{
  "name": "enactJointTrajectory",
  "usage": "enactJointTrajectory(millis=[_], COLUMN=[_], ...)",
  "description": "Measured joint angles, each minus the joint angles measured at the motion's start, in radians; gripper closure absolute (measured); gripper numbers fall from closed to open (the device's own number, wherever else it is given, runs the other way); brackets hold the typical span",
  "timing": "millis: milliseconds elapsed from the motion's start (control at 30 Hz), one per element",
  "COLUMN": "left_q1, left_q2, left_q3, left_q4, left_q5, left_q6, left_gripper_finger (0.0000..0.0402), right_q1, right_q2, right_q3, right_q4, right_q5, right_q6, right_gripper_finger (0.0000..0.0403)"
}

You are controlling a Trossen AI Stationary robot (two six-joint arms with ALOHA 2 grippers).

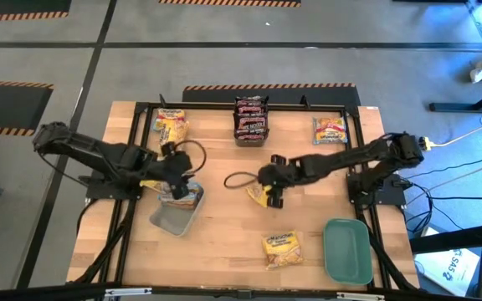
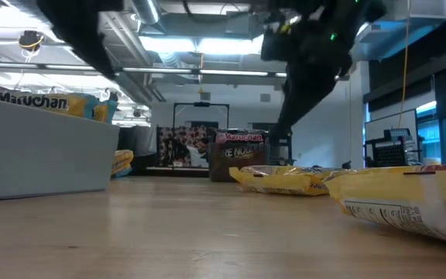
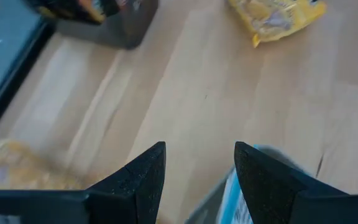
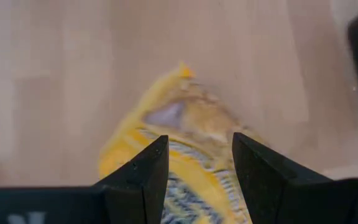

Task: Sort Maruchan noodles
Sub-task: Put the right blue noodle pack into the gray bin

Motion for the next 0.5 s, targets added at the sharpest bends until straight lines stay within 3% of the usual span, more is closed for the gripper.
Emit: enactJointTrajectory(millis=[167, 267, 500], left_q1=[0.138, 0.193, 0.244], left_q2=[0.0, 0.001, 0.0], left_q3=[-0.062, -0.101, -0.181], left_q4=[0.195, 0.313, 0.522], left_q5=[0.168, 0.241, 0.265], left_q6=[0.143, 0.174, 0.182], left_gripper_finger=[0.0216, 0.0216, 0.0216], right_q1=[-0.103, -0.154, -0.282], right_q2=[-0.061, -0.155, -0.412], right_q3=[-0.12, -0.212, -0.399], right_q4=[0.041, 0.071, 0.082], right_q5=[-0.112, -0.127, -0.118], right_q6=[-0.024, -0.025, 0.056], right_gripper_finger=[0.0242, 0.0242, 0.0242])
